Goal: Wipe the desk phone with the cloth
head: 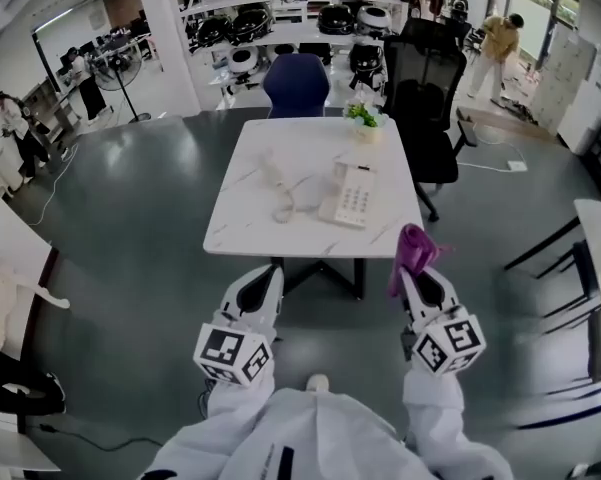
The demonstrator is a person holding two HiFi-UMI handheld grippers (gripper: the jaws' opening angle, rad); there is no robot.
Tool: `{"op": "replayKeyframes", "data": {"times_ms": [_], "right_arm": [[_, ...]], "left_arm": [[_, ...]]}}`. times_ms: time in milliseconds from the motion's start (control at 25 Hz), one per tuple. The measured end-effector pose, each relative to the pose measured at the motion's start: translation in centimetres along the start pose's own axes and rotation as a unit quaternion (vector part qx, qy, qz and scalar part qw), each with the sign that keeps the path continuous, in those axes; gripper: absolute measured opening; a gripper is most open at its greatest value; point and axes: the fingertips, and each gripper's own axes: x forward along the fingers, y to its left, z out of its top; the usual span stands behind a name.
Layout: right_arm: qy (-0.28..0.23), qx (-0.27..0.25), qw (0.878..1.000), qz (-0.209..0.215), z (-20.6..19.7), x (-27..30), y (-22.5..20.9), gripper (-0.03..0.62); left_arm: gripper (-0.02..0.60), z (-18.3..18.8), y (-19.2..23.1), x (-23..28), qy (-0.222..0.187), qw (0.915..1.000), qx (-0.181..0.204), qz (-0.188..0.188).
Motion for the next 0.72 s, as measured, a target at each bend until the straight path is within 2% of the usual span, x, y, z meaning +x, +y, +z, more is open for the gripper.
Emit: {"op": "replayKeyframes", "data": {"times_ms": [400,720], "right_arm": [[0.01,0.011,1.0,-0.005,-0.7,3.7,-1.8,0.035],[0.03,0.022,0.999,-0.008,-1.9,6.8,-3.7,0.035]], "left_arm": [[-0.002,-1.5,2.6,4.8,0.015,0.9994,-0.018,-0.027],[-0.003,-3.1,4.6,7.0,0.033,0.9988,-0.031,-0.02]]}}
